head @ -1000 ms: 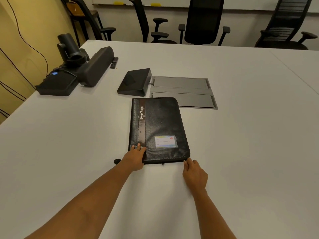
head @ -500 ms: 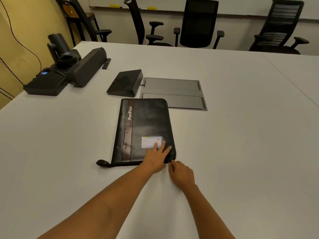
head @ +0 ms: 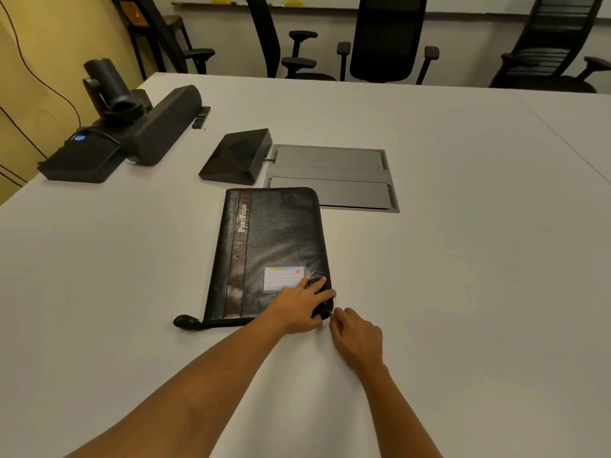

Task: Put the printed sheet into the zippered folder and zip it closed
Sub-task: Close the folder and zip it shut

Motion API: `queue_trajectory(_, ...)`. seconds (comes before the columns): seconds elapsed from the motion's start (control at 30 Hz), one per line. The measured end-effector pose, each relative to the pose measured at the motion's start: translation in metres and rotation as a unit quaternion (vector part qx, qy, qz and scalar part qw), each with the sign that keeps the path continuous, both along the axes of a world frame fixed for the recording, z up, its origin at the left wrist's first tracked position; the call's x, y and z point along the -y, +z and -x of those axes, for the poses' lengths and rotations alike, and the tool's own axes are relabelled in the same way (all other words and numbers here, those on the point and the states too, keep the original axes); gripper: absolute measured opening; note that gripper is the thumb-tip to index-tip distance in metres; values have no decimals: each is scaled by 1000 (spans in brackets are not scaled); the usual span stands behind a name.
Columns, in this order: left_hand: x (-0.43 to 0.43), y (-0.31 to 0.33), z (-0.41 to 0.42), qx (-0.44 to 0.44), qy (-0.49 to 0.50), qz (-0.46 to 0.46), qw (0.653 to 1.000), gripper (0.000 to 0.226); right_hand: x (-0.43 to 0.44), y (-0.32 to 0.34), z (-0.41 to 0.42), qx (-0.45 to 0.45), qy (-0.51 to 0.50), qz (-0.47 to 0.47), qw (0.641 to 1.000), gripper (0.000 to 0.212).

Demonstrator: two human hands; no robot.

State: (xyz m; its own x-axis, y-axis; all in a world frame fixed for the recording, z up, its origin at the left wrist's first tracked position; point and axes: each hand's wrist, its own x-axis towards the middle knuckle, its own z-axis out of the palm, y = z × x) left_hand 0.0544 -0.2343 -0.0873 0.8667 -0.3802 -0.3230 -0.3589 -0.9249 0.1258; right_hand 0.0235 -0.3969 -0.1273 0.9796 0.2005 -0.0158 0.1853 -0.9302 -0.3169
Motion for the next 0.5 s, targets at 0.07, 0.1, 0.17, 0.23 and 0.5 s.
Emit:
queue_trajectory(0.07,1,-2,1,7,-1,-4,1000,61,3,0,-9,-7,-35,-10,999,27)
queue_trajectory(0.1,2,-4,1,10,-2,-6,1000,61,3,0,-16,-9,-49,-15,999,28)
queue_trajectory(0.17,3,-6,3,11,-1,-10,1000,62,2,2,-30,-16,-58,-17,998,29)
queue_trajectory(0.23,3,-9,4,20,-2,-16,1000,63,-2,5,-45,-28,-59,-15,998,29)
queue_trajectory(0.5,6,-14,6,172,18,47,984,41,3,5,-67,-43,-29,-30,998,28)
